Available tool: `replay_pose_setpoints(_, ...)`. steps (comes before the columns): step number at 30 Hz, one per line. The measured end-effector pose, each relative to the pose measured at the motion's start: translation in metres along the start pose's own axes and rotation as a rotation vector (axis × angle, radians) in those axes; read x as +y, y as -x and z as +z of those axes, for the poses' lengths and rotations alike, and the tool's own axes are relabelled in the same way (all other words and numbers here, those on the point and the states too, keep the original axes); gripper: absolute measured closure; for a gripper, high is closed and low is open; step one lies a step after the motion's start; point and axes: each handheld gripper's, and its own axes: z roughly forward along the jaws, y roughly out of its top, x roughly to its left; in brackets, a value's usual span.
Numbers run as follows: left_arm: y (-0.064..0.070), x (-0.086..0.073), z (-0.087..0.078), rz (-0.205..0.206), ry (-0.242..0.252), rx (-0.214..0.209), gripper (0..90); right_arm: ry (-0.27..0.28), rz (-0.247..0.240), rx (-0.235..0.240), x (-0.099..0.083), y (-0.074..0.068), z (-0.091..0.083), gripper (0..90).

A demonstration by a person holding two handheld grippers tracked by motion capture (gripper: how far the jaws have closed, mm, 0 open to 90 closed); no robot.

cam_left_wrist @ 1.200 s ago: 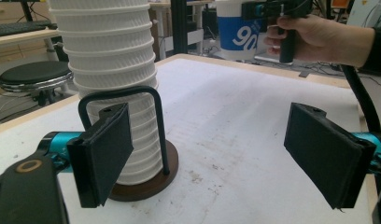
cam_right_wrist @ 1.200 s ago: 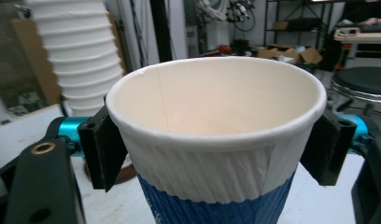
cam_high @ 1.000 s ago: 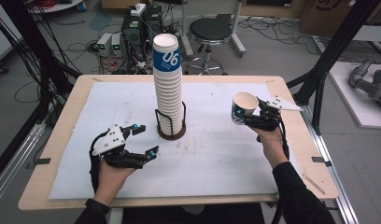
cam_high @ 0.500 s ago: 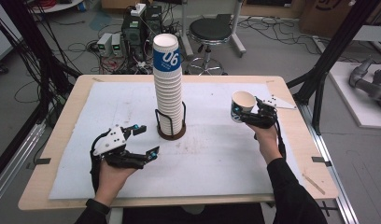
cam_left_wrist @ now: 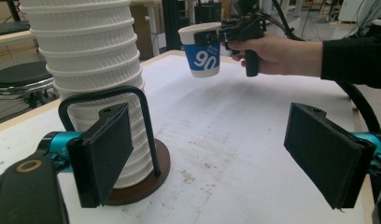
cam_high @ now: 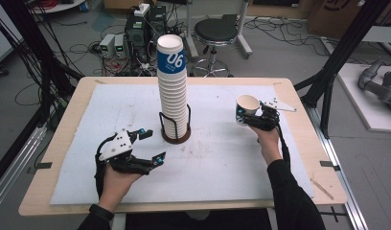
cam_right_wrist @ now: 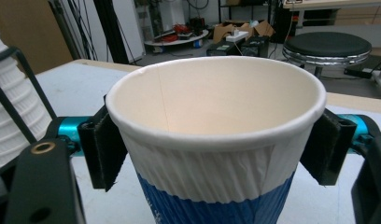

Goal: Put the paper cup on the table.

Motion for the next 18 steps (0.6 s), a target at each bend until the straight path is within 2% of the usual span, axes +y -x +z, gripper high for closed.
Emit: replay_pose_setpoints(18, 0.001, -0.001, 0.0, -0.002, 0.007, -0.018, 15.4, -0.075, 0.02, -0.065, -0.012, 0.007, 0.013, 21.2)
